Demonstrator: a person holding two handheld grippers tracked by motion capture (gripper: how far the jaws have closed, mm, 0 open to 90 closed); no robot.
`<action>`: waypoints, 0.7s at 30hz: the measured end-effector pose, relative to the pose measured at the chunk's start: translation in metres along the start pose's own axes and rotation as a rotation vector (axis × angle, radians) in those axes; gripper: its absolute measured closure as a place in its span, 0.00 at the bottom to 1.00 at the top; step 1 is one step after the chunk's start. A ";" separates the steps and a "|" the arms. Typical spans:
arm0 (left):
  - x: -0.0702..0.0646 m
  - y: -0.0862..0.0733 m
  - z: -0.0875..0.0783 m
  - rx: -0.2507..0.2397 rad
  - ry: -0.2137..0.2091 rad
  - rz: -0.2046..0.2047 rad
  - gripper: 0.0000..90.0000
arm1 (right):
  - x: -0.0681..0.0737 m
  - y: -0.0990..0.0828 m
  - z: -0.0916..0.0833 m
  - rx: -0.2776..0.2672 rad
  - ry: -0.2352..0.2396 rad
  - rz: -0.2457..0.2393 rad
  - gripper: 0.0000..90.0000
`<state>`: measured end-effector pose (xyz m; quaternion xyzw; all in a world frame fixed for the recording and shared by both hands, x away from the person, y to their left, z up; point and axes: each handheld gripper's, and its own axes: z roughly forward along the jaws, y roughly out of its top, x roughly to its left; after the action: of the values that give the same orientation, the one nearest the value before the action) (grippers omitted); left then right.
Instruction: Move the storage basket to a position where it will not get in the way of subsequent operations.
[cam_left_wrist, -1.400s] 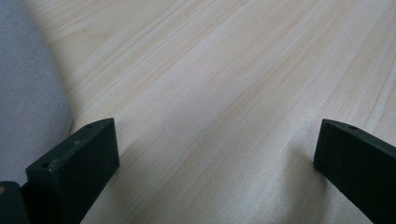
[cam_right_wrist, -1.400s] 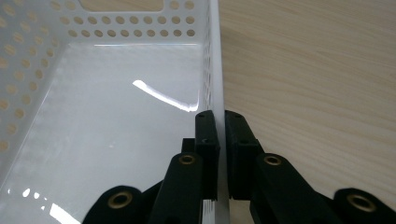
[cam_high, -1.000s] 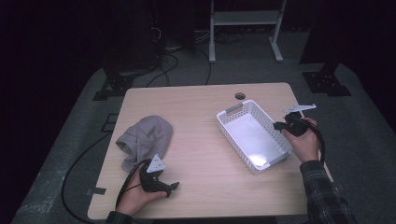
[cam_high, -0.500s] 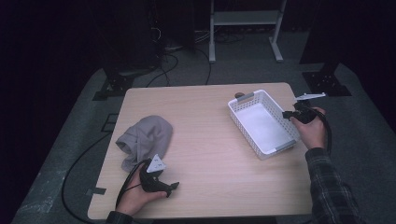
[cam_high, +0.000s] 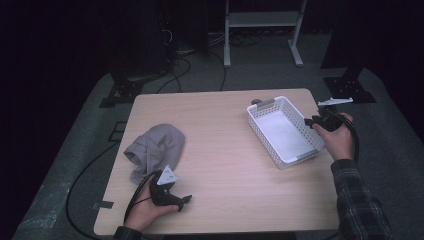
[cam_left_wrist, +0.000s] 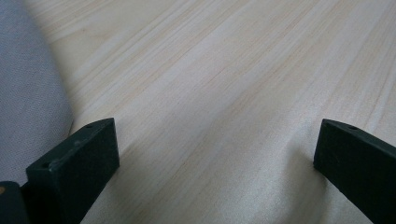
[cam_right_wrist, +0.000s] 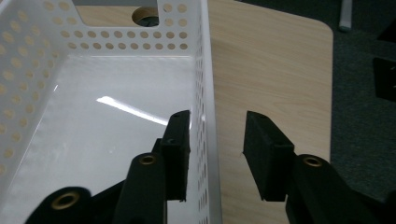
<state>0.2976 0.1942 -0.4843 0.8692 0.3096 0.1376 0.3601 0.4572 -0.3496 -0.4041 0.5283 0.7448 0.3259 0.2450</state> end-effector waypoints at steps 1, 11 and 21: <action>0.000 0.000 0.000 0.000 0.000 0.000 0.00 | 0.003 0.000 -0.006 -0.005 0.011 -0.005 0.68; 0.000 0.000 0.000 0.000 0.000 0.000 0.00 | 0.030 -0.010 -0.034 -0.022 0.090 -0.046 0.73; 0.000 0.001 0.001 -0.001 -0.003 -0.001 0.00 | 0.065 -0.025 -0.056 -0.030 0.155 -0.089 0.75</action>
<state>0.2981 0.1935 -0.4843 0.8691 0.3096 0.1361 0.3611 0.3810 -0.3067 -0.3871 0.4642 0.7791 0.3660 0.2086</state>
